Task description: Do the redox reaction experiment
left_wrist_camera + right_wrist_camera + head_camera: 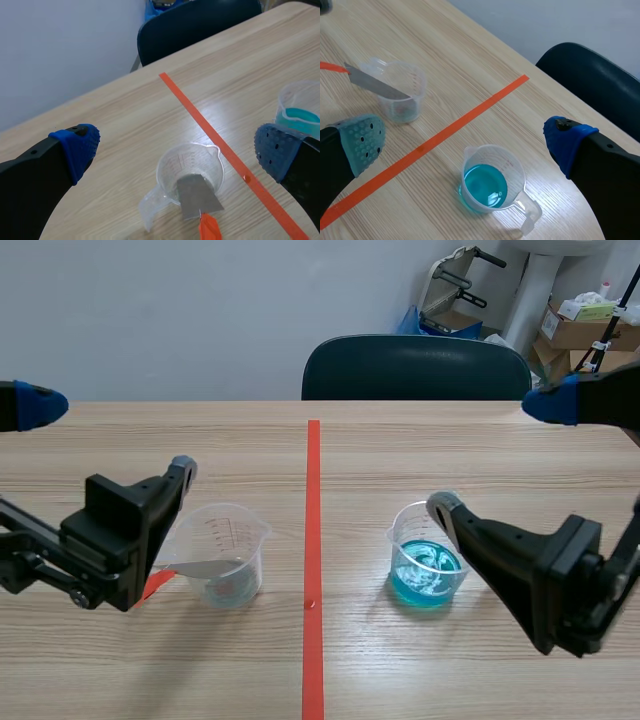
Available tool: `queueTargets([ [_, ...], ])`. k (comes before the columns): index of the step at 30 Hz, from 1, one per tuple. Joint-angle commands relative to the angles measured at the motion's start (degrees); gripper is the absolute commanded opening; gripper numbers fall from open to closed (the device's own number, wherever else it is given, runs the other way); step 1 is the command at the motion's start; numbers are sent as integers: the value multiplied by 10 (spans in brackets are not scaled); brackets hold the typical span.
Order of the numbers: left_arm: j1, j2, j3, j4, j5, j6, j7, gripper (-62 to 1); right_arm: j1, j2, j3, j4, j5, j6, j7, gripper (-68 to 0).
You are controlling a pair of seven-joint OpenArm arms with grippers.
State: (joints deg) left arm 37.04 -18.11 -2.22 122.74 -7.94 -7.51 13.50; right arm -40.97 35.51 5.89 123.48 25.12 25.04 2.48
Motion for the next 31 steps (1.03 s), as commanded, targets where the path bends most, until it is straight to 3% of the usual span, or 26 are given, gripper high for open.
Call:
queueTargets([
  [1, -4, 2, 2, 2, -3, 3, -9, 14, 8, 0, -2, -3, 7, -2, 6, 4],
  [9, -7, 2, 2, -1, -4, 3, -51, 14, 8, 0, -2, -3, 9, -2, 1, 4],
  [31, -7, 2, 2, -1, -4, 3, -50, 14, 8, 0, -2, -3, 9, -2, -24, 4],
])
